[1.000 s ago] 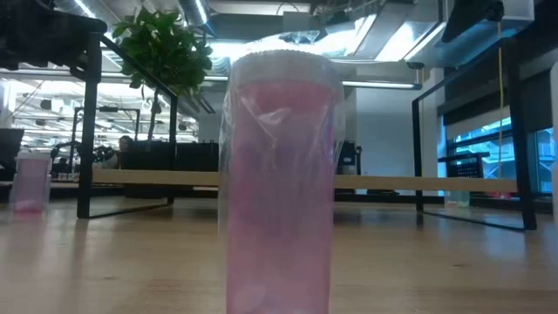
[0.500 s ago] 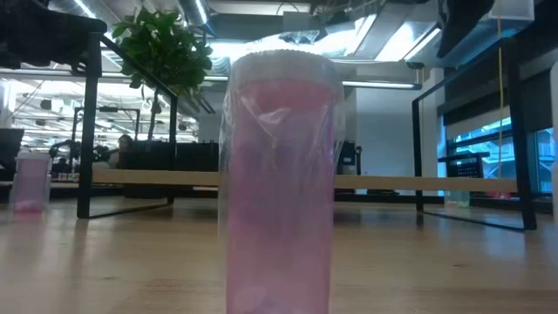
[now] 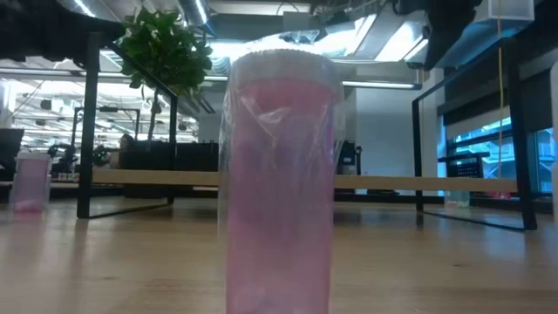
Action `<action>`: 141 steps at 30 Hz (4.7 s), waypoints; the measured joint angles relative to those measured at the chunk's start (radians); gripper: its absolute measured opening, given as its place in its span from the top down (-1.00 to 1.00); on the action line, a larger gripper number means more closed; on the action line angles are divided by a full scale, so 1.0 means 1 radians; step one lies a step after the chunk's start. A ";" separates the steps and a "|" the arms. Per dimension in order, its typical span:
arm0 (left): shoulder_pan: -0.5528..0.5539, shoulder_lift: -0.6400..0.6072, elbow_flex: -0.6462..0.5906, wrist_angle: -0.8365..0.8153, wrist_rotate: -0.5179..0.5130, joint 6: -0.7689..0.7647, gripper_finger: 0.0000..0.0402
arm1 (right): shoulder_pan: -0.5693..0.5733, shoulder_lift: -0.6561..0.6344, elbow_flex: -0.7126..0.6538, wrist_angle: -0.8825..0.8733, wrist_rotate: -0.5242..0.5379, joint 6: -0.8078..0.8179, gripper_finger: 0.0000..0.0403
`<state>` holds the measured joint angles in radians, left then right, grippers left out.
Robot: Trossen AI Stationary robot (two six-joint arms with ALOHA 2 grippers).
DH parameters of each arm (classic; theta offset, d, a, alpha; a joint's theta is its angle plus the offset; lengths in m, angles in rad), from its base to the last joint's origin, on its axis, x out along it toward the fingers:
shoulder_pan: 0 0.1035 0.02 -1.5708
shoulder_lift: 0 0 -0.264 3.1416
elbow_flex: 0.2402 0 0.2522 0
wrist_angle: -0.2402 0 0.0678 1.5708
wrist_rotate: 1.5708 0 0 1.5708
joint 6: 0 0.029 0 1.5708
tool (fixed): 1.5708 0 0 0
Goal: Pick and place medicine bottles onto shelf by color
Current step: Put the top right blue pill bottle on the shelf
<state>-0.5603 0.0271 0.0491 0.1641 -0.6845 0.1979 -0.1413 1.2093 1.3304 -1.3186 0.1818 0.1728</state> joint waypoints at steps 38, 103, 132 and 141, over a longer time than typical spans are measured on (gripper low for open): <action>0.149 0.648 0.649 -0.644 -0.107 -0.450 1.00 | -0.159 0.035 0.095 0.073 0.022 -0.119 0.20; 0.372 0.733 0.785 -0.732 -0.095 -0.483 1.00 | -0.337 0.011 0.095 -0.133 -0.018 0.308 0.12; 0.372 0.733 0.785 -0.732 -0.095 -0.483 1.00 | -0.347 -0.080 0.043 -0.068 0.001 0.480 0.12; 0.372 0.733 0.785 -0.732 -0.095 -0.483 1.00 | -0.347 -0.080 0.043 -0.068 -0.002 0.558 0.12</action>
<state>-0.1879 0.7597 0.8337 -0.5678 -0.7795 -0.2848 -0.4881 1.1294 1.3731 -1.3869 0.1796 0.7311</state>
